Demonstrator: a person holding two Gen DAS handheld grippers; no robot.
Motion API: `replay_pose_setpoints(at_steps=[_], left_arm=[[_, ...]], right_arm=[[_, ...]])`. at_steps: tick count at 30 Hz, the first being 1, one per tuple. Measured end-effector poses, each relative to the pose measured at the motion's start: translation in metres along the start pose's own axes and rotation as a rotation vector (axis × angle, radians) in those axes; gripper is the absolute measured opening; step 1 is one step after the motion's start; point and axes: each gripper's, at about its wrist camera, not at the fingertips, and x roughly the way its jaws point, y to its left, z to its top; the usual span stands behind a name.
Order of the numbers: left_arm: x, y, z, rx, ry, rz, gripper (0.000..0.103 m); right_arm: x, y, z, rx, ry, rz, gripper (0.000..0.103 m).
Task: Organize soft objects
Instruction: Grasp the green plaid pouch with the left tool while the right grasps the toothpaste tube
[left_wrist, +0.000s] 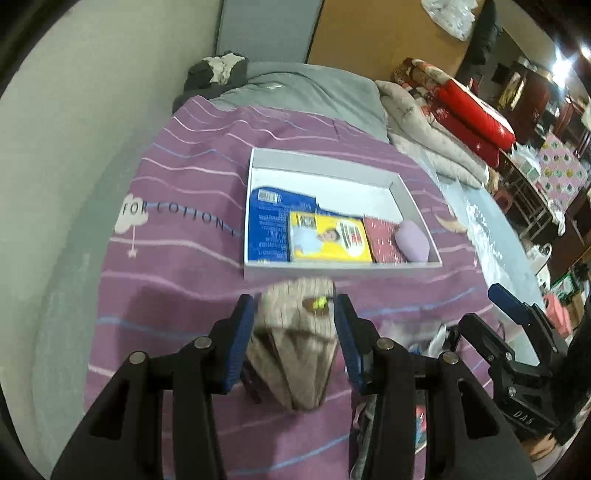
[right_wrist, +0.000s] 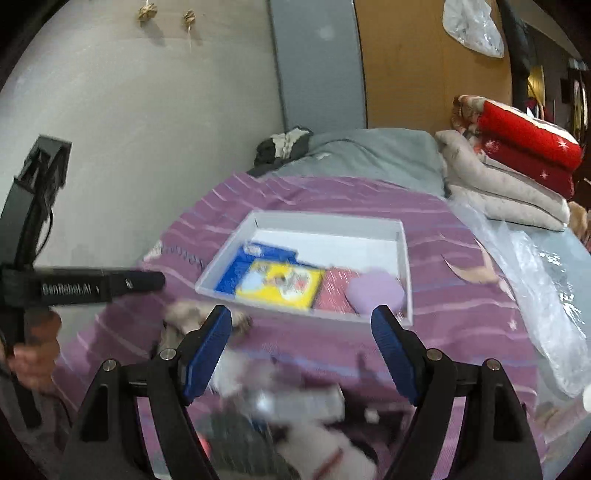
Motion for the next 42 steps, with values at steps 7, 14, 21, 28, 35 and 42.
replay_pose_setpoints(at_steps=[7,14,21,28,35,42], left_arm=[[-0.002,-0.010,-0.028,-0.013,0.028,-0.106,0.046],[-0.003,-0.036,-0.040,0.103,0.048,-0.170,0.049],[0.019,-0.055,-0.060,0.151,0.220,-0.305,0.060],[0.039,-0.069,-0.074,0.203,0.372,-0.338,0.063],[0.043,-0.074,-0.079,0.216,0.371,-0.292,0.043],[0.029,-0.079,-0.080,0.247,0.352,-0.203,0.039]], right_arm=[[0.002,-0.035,-0.021,0.219,0.110,0.181,0.063],[0.011,-0.052,-0.034,0.277,0.156,0.222,0.052],[0.030,-0.069,-0.052,0.359,0.207,0.275,0.050],[0.038,-0.077,-0.051,0.374,0.198,0.299,0.050],[0.035,-0.068,-0.050,0.325,0.197,0.282,0.039],[0.039,-0.057,-0.053,0.296,0.213,0.288,0.025]])
